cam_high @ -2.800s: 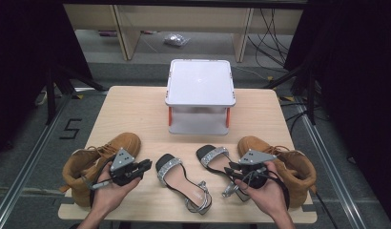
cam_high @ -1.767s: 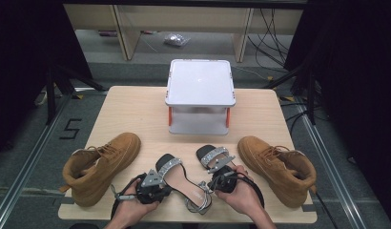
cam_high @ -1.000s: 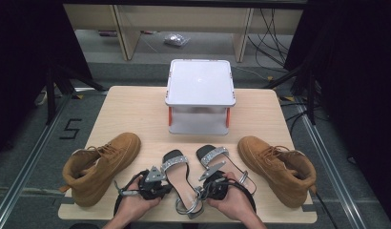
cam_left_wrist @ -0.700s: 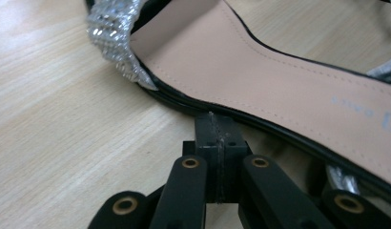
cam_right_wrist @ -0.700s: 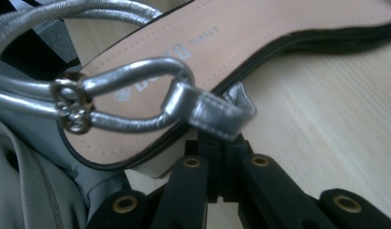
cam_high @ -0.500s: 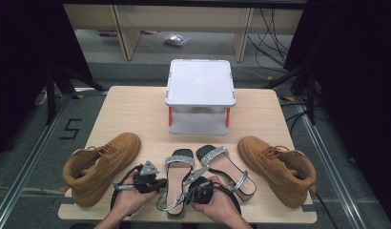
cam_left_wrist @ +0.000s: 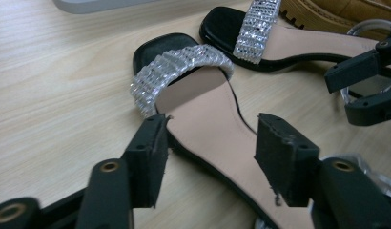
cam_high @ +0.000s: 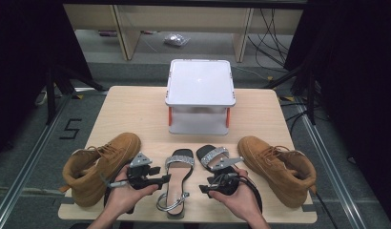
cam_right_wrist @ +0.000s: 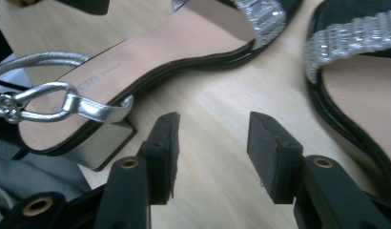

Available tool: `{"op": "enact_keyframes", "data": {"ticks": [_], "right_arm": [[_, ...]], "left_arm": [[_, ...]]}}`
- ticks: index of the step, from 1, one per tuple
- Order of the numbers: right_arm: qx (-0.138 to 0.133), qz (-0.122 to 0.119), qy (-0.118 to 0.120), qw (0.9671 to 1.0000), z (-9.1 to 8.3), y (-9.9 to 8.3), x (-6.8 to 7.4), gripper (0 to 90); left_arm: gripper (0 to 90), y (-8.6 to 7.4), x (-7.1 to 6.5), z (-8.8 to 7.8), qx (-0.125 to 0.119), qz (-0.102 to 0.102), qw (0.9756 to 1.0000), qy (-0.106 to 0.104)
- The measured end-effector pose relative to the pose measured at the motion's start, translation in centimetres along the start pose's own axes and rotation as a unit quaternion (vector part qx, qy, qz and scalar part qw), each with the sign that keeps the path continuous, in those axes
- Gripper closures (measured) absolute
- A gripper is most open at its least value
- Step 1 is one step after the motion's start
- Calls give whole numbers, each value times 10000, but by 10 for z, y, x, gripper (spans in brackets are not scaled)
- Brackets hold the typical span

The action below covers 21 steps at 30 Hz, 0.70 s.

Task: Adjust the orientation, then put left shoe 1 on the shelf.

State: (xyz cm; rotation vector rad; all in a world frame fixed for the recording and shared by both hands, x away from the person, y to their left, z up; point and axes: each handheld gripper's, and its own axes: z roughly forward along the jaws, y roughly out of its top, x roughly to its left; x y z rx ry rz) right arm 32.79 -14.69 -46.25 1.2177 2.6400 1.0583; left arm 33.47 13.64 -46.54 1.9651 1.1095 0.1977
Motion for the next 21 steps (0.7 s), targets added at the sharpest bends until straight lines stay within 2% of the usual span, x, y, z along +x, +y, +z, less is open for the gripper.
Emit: {"op": "enact_keyframes", "data": {"ticks": [1,2,3,4,5,6,7,9,10,12,13,14,15,17,19,20,21], "right_arm": [[-28,22,10,10000,-1,0,-1,526],[-86,-54,-41,9999,-1,0,-3,522],[-74,24,-23,10000,-2,0,-2,521],[-122,46,-14,9999,-2,1,-2,519],[-91,17,-2,10000,-4,1,-3,516],[-116,125,22,9999,-5,2,-2,512],[-139,69,10,9999,-5,3,-3,508],[-142,43,-22,9999,-5,4,-5,498],[-206,107,1,9997,-4,3,-5,495],[-145,67,-53,9999,-5,4,-6,492],[-149,80,-66,9998,-5,3,-7,490],[-140,105,-24,9998,-5,3,-7,488],[-160,40,-40,9999,-5,3,-8,486],[-121,30,-79,9999,-5,3,-8,482],[-109,7,-72,9999,-5,3,-8,480],[-121,44,-76,9999,-6,3,-8,479],[-118,29,-82,9999,-6,3,-8,479]], "left_arm": [[424,3,-3,2,105,-193,9998,22],[424,6,-5,3,197,-305,9993,-13],[421,6,-5,3,197,-305,9993,-13],[416,11,-10,4,199,-216,9996,29],[411,11,-10,4,199,-216,9996,29],[406,13,-12,6,291,-46,9994,193],[397,14,-12,8,370,-27,9990,249],[395,15,-13,11,479,-58,9984,287],[390,15,-14,14,433,-86,9987,260],[378,15,-16,17,579,-103,9976,370],[375,15,-16,17,579,-103,9976,370],[372,16,-16,20,704,-112,9969,338],[368,17,-19,23,686,-164,9968,368],[361,19,-20,25,808,-85,9959,405],[351,20,-20,27,826,-119,9957,401],[344,21,-21,28,899,-99,9950,413],[343,21,-23,31,1019,-179,9935,470]]}}
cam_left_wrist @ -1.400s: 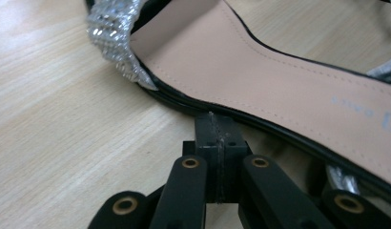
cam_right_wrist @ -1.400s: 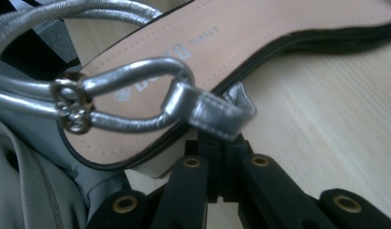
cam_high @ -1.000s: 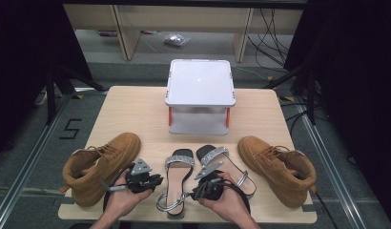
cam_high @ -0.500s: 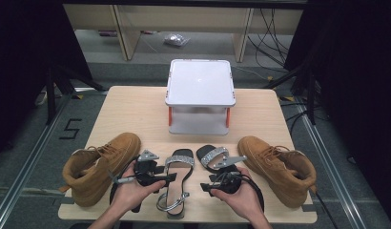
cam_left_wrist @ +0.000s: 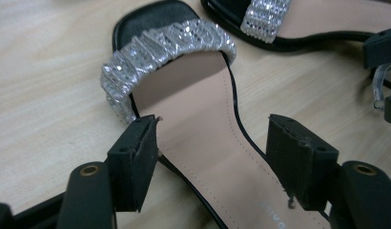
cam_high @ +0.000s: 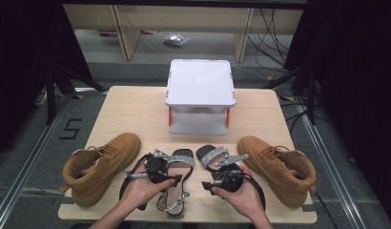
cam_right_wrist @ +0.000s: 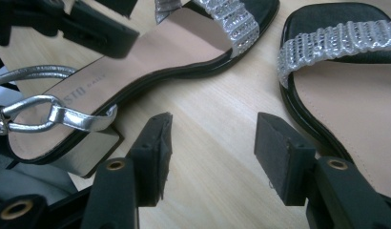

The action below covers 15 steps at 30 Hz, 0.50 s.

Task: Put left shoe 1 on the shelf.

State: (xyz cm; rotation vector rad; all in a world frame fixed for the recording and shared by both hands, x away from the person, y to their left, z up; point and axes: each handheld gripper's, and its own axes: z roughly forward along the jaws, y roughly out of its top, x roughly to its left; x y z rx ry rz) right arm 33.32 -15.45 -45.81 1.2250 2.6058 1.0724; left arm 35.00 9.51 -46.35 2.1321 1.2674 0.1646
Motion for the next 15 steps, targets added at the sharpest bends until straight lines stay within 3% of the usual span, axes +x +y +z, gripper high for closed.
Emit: {"op": "enact_keyframes", "data": {"ticks": [2,3,4,5,11,15], "right_arm": [[-2,21,-6,10000,0,0,1,479],[-38,-69,-33,10000,1,-1,0,479],[-75,21,28,10000,2,-1,2,479],[27,-1,12,10000,1,0,2,479],[44,3,18,10000,2,-1,1,479],[83,73,-2,9999,3,-1,2,472]], "left_arm": [[342,0,0,1,25,8,10000,-66],[341,2,-1,4,189,-2,9998,-54],[337,2,-1,5,242,17,9997,-39],[338,2,-1,6,234,14,9997,15],[332,5,-4,10,404,-172,9990,-44],[320,5,-6,14,447,-240,9986,143]]}}
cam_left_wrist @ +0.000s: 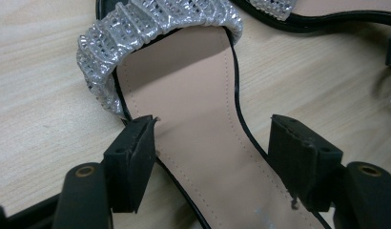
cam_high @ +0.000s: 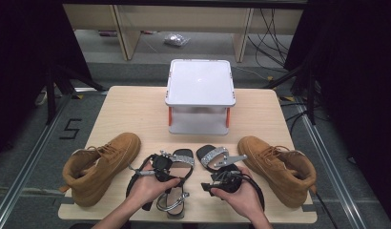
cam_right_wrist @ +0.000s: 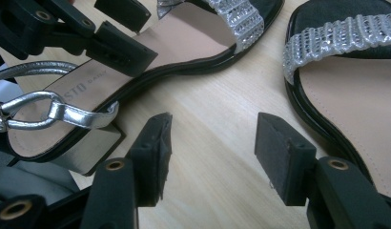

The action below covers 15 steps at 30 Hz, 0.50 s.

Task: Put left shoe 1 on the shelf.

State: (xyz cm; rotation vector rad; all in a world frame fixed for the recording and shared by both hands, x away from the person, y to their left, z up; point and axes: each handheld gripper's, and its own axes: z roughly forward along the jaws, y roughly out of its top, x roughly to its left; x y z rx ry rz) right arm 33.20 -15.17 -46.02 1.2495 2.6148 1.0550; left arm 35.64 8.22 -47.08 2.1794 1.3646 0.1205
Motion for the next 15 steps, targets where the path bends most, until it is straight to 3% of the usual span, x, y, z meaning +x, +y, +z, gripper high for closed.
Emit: {"op": "enact_keyframes", "data": {"ticks": [2,6,11,15], "right_arm": [[6,-82,-10,10000,2,-1,0,468],[77,-24,69,9999,3,-1,2,461],[78,-19,51,10000,4,-1,1,458],[95,-20,41,9999,4,-1,1,453]], "left_arm": [[313,0,-1,1,-11,-13,10000,-6],[295,0,-4,2,120,-187,9998,12],[281,1,-3,2,236,-219,9995,38],[263,0,-5,5,297,-412,9987,70]]}}
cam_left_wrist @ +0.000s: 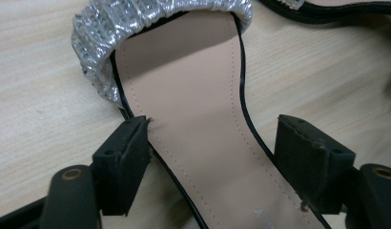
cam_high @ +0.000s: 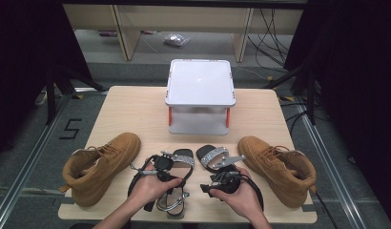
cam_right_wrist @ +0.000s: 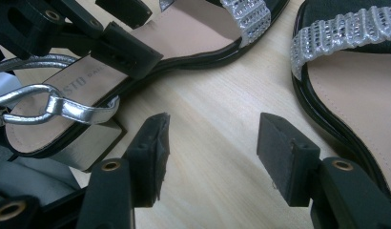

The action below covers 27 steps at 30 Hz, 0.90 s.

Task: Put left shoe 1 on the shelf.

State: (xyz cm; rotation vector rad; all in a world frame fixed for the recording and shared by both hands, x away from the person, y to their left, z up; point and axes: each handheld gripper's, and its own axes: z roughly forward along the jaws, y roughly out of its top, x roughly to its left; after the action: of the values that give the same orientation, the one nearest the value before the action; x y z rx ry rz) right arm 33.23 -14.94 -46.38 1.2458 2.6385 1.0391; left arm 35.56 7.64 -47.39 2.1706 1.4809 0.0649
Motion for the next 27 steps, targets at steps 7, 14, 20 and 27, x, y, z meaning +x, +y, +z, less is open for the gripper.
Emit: {"op": "enact_keyframes", "data": {"ticks": [7,14,20,27], "right_arm": [[26,-7,13,10000,0,0,0,448],[20,-83,-20,10000,3,-1,0,441],[95,-10,55,9999,3,-1,1,434],[36,-95,50,9999,2,0,2,430]], "left_arm": [[260,0,-2,0,82,-100,9999,25],[261,2,-1,0,208,-193,9996,64],[243,6,2,1,393,-203,9990,71],[218,10,2,5,606,-82,9981,109]]}}
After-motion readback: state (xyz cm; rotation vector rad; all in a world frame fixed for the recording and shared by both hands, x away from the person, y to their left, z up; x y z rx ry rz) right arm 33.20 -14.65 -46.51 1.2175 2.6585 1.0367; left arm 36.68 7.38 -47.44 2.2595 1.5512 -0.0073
